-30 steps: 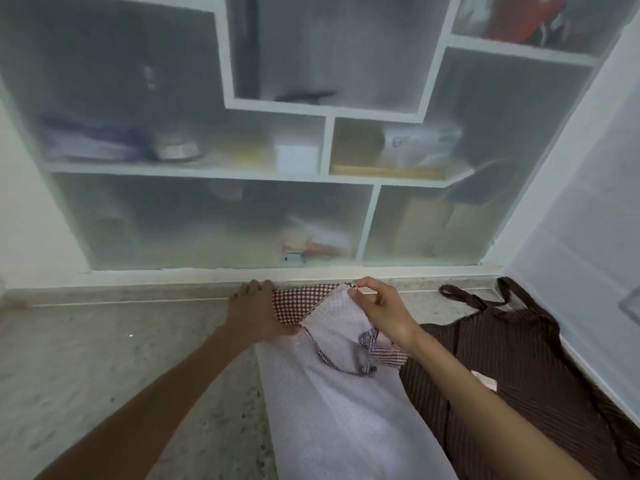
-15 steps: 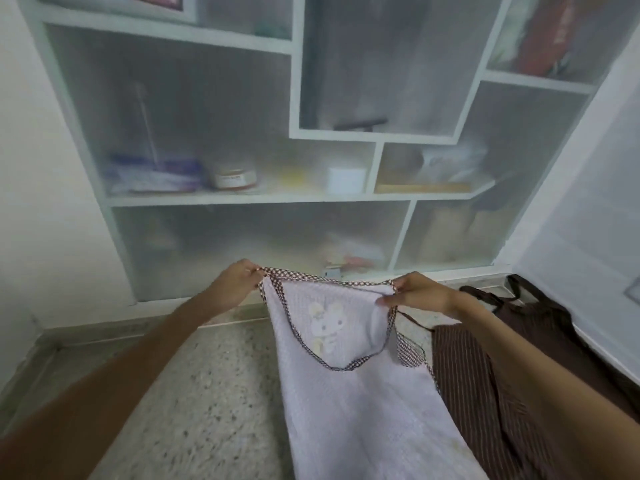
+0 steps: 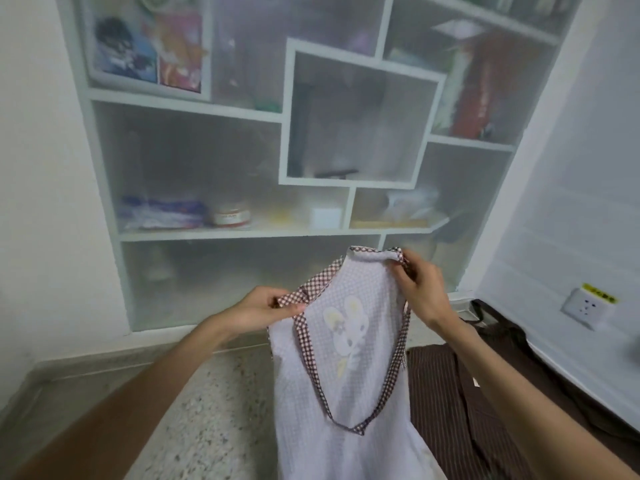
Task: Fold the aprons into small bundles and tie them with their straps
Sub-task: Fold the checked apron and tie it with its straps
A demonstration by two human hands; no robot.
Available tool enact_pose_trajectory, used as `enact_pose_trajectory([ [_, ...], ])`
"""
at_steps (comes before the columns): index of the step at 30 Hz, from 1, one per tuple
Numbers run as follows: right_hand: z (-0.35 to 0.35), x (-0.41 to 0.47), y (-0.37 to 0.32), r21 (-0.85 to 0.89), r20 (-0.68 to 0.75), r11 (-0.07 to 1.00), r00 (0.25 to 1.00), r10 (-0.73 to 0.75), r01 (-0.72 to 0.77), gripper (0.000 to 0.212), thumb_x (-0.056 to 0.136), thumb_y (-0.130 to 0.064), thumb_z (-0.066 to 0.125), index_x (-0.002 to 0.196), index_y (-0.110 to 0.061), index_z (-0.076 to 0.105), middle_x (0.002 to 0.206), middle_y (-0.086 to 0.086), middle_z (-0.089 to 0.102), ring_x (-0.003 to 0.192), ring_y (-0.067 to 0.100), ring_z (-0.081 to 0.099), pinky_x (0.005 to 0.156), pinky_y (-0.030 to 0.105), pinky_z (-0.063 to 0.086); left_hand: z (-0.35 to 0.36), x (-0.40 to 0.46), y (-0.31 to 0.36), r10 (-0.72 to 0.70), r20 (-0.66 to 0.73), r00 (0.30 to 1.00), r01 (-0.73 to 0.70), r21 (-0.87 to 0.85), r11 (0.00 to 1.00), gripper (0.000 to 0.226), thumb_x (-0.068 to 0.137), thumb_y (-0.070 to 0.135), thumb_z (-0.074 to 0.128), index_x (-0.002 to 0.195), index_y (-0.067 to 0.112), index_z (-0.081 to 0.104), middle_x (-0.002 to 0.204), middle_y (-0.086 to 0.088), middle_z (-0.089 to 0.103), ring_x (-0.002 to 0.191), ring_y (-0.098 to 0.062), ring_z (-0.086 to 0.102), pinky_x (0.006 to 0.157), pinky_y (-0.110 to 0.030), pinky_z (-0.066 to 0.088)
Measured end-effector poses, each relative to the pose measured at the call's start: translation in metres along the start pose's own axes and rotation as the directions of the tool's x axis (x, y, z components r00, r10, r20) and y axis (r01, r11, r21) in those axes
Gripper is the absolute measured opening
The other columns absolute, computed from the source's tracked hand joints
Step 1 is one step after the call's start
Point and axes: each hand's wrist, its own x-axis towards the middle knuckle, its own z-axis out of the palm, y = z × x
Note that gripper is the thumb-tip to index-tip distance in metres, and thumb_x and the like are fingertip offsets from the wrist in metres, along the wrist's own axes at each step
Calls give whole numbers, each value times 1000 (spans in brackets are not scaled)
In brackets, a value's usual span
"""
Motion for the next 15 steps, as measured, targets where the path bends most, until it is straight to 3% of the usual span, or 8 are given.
enact_pose_trajectory([
  [4,-48,-13,-28,-46,-24,998,999,-41,40,20,92,-8,54,105,-13,68,90,-3,69,76,15,63,67,34,50,-6,-33,45,132,-199,971,-104,146,984,19,94,17,52,95,3,65,68,7,65,56,1,58,48,-15,49],
  [7,-71,-29,-57,-86,-62,990,991,-119,114,22,90,-8,57,108,-12,69,96,-8,68,83,13,64,73,27,51,-6,-68,73,390,-348,853,-164,530,832,23,95,28,51,91,11,67,52,14,53,44,6,47,41,-13,28],
  [8,-77,-32,-66,-71,-79,988,987,-141,136,22,89,-8,58,107,-12,69,97,-8,68,86,12,64,75,25,50,-9,-82,83,444,-382,811,-159,585,795,23,94,31,53,94,14,69,50,17,52,43,8,47,42,-16,27],
  [9,-82,-34,-75,-42,-84,989,986,-142,139,21,89,-9,58,106,-12,70,98,-6,68,88,11,63,76,25,49,-14,-93,91,472,-391,790,-178,591,787,25,93,35,54,98,16,69,54,18,57,46,8,49,45,-20,33],
  [12,-99,-46,-110,128,-55,984,991,-119,125,21,89,-5,57,103,-14,70,97,-2,70,86,4,63,74,20,49,-27,-141,124,469,-318,824,-299,459,836,29,91,36,56,95,11,70,83,2,73,70,-4,64,68,-37,55],
  [15,-112,-49,-147,329,-30,937,993,-112,115,20,90,-2,57,100,-15,69,87,-10,69,77,-7,62,69,10,49,-41,-176,165,496,-301,815,-392,344,853,16,91,14,55,100,16,68,79,21,71,76,6,64,69,-11,50],
])
